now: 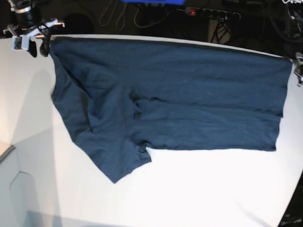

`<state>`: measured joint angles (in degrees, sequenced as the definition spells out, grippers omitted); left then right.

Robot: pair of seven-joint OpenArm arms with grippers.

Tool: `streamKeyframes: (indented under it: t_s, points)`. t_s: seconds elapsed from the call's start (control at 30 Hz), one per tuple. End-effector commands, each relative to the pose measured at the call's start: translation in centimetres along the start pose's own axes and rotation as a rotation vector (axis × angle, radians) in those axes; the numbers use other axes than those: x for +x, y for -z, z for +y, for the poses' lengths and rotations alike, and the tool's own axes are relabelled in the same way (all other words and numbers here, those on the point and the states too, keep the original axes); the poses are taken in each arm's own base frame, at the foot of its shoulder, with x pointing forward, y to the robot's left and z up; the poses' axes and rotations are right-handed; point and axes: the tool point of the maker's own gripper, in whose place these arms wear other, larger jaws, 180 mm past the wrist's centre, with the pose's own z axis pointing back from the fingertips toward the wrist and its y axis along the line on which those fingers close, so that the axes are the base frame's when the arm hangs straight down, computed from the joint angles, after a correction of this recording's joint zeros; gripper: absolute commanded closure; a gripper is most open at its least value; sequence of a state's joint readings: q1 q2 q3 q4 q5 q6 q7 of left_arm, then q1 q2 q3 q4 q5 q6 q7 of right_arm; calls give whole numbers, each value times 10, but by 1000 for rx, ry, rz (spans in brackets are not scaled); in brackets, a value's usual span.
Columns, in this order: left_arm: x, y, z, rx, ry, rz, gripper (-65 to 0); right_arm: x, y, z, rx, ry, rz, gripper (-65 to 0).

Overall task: Layout the t-shirt on the table in an organized manner, then fold the t-shirt properly
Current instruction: 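Release the shirt and move both grippers to its side edges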

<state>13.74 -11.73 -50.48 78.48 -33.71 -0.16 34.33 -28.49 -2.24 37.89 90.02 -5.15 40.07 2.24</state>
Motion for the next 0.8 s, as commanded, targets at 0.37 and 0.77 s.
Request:
streamKeyframes:
  t_s: [0.37,0.77]
  points:
    - [61,12,-60,-110,-57,-147,-317,110,73,44,119,-35,-247,-304]
    - [81,19,-135,-249,-29,-173,-504,181,198,80,231,-98,-119,-364]
